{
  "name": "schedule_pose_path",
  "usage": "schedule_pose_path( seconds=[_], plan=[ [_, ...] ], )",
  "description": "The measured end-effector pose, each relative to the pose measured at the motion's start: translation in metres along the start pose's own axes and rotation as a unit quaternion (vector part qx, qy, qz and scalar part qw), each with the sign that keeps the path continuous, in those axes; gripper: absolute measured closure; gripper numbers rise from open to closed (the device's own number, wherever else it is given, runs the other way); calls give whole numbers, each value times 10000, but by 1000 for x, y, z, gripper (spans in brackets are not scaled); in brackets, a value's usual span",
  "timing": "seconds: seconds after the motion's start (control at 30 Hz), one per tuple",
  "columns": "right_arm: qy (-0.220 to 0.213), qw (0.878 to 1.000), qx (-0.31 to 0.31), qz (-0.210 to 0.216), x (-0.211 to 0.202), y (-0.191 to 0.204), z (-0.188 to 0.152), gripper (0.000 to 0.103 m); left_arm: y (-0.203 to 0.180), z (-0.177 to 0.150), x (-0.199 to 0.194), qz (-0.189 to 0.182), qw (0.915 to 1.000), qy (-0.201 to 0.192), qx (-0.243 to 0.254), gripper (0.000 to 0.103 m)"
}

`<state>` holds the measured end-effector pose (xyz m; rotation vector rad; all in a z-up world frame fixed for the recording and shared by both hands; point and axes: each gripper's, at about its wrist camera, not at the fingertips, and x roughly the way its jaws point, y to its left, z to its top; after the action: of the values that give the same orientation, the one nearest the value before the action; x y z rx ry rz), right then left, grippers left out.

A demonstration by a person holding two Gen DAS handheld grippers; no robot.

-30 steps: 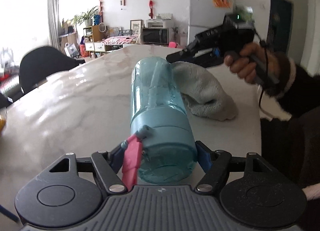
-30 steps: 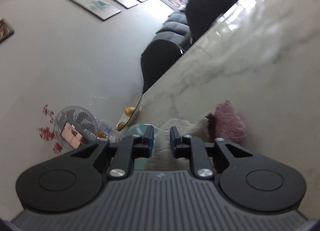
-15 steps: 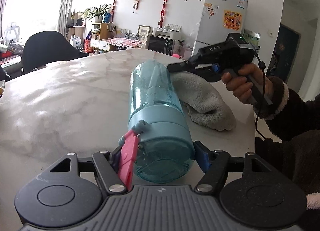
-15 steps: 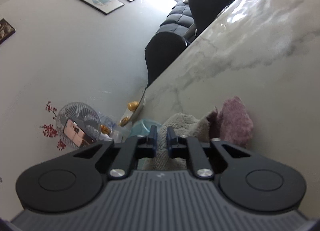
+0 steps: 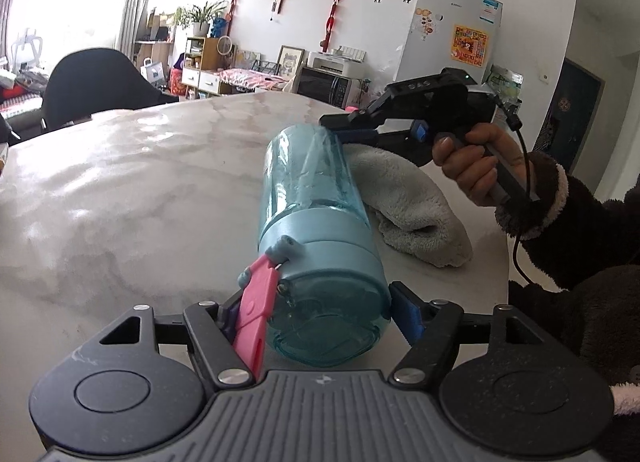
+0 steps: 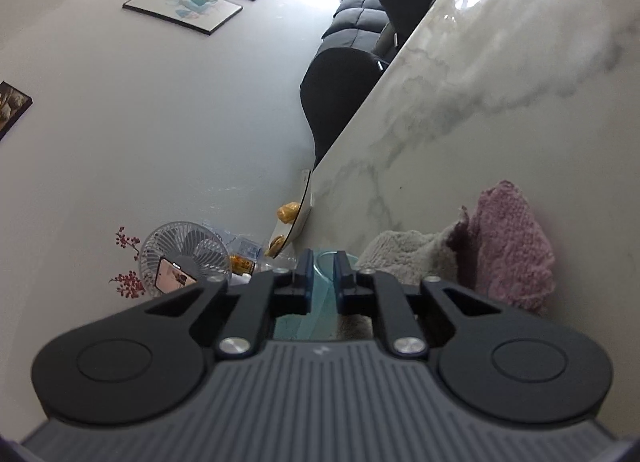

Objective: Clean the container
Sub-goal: 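Rub the towel along the bottle's side with the right gripper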

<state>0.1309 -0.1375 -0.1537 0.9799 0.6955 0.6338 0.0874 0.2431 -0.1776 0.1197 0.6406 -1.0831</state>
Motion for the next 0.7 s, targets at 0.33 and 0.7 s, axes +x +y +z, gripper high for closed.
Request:
schedule_pose_path(
  seconds=[0.33, 0.7],
  plan=[
    [-81, 9995, 158, -277, 1, 9, 10, 82, -8, 6, 21, 385, 9961, 347, 709, 24],
    [-421, 9640, -1657, -2038, 3, 37, -11, 58, -6, 7, 21, 289, 9972, 316, 617, 24]
  ],
)
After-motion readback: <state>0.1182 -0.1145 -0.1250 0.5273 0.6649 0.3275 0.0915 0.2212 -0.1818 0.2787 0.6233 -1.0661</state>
